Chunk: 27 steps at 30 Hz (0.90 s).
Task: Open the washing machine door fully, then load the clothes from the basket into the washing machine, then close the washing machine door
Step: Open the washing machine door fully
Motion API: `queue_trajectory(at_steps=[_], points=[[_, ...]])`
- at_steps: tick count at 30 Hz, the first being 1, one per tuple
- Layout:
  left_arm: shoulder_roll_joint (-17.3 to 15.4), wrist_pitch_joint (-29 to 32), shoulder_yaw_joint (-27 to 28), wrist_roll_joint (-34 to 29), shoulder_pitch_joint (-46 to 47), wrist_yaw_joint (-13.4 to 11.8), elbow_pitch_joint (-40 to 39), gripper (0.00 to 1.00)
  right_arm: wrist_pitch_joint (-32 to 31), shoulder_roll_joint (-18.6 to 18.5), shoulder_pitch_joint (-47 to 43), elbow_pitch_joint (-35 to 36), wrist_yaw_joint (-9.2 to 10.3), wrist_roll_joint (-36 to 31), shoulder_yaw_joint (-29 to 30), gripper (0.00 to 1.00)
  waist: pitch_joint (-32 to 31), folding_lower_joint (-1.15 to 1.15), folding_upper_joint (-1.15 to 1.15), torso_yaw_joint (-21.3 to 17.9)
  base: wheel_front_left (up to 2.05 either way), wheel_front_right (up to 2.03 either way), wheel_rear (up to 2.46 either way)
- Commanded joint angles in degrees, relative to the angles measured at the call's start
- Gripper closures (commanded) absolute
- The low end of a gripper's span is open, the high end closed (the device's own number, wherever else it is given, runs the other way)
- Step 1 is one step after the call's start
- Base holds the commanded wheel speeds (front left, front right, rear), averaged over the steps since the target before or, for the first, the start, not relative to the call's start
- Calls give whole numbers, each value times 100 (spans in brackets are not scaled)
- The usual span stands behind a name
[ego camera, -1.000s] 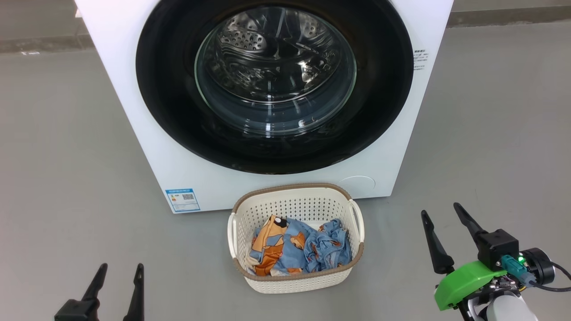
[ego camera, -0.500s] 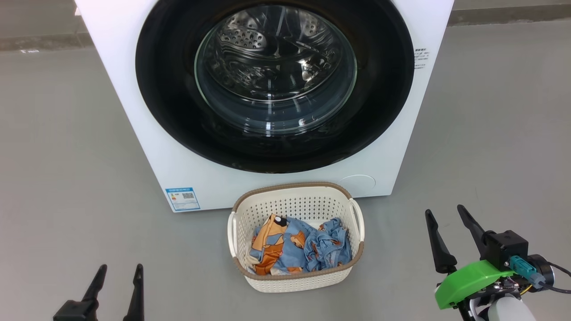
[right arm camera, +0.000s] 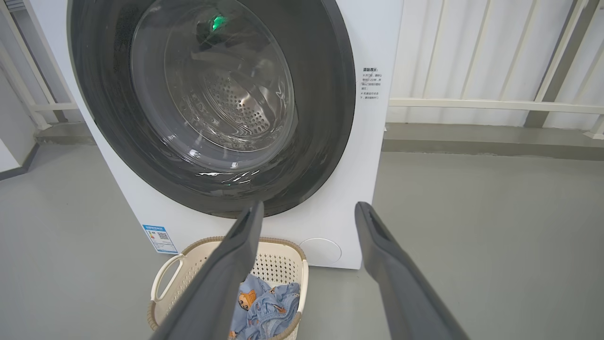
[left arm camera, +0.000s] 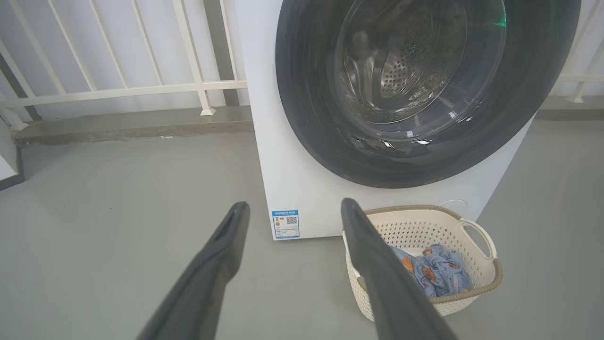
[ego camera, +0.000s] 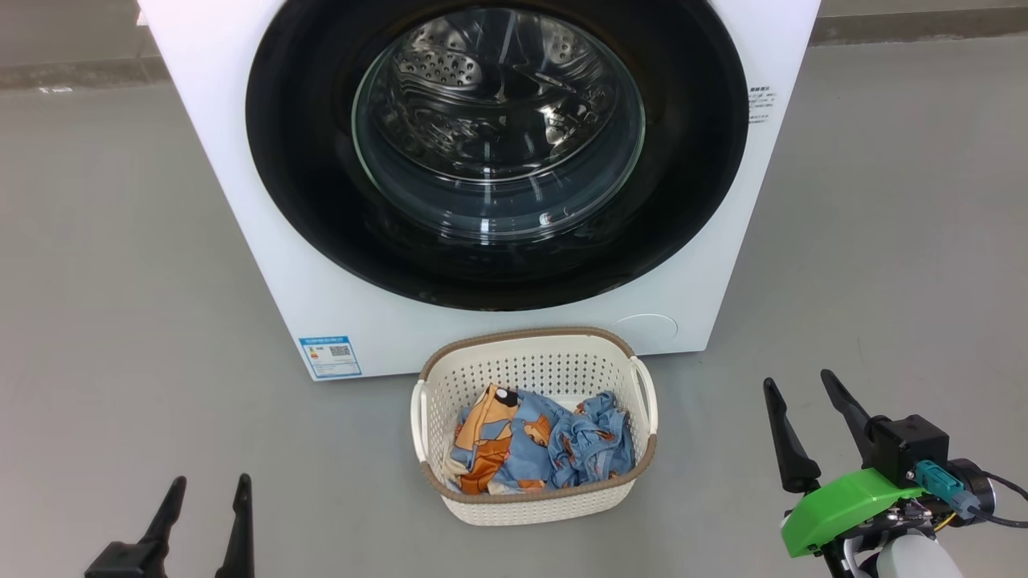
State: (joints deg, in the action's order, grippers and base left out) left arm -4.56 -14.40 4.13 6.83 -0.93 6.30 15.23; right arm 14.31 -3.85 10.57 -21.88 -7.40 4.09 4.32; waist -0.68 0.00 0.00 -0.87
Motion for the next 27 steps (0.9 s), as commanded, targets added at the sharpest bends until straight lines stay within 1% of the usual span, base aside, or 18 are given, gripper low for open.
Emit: queue_trajectory(at_steps=[1,9,17,22,27], points=[[-72,-60,215,17,236,-14,-150,0,69,-22,238,120,-9,-43,-146,0,1,0,0,-4,0,0,0],[-92,-60,229,42,272,23,-95,0,69,-6,237,72,-9,-65,-138,0,-17,0,0,2,0,0,0],[-164,-60,196,-62,310,43,-12,0,69,-12,241,86,-9,-78,-134,0,-30,0,0,16,6,5,-11],[-169,-60,191,-50,331,56,12,0,69,-10,212,99,-9,-85,-124,0,-40,0,0,31,47,45,-92],[-160,-60,180,-17,333,69,8,0,69,-2,175,87,-9,-101,-109,0,-38,0,0,47,95,76,-171]])
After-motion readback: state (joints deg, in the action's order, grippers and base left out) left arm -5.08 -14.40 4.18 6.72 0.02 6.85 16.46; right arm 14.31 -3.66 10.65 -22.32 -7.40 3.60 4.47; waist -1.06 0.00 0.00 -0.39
